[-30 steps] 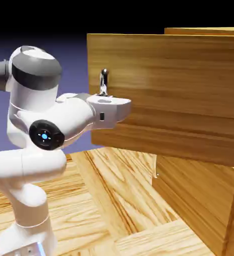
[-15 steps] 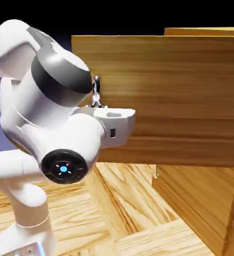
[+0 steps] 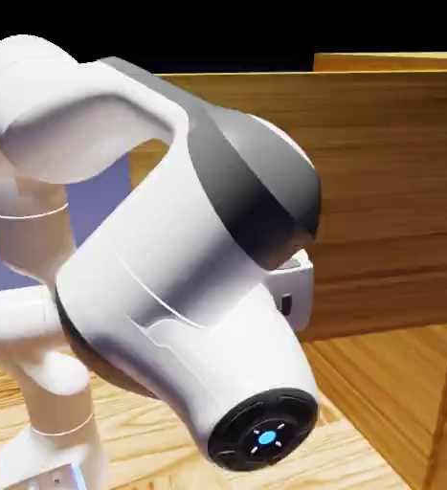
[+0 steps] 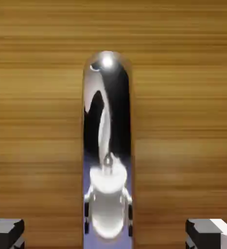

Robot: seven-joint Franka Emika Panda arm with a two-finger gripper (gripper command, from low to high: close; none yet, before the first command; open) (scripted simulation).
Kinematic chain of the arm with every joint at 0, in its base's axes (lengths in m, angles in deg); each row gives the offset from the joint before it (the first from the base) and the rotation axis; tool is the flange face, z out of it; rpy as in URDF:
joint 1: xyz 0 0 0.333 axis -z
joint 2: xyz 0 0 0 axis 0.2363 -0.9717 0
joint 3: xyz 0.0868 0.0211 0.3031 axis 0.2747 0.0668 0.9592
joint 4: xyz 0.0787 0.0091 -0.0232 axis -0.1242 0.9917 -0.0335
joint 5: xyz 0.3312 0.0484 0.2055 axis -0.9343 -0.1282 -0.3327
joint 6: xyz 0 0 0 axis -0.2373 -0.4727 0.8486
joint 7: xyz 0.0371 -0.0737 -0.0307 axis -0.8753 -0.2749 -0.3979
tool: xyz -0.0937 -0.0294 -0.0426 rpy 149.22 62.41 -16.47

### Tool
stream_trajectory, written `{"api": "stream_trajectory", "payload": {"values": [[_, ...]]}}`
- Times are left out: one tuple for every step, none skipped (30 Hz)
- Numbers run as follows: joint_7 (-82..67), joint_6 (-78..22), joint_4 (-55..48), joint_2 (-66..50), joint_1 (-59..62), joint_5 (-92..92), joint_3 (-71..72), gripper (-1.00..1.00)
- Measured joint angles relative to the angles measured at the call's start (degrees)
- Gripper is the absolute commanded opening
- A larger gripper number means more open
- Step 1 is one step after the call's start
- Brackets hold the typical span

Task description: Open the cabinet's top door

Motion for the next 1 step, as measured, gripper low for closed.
{"api": "stream_trajectory", "payload": {"values": [[0.4,0.3,-0.7,-1.7,1.6,0.4,2.0,-1.00]]}}
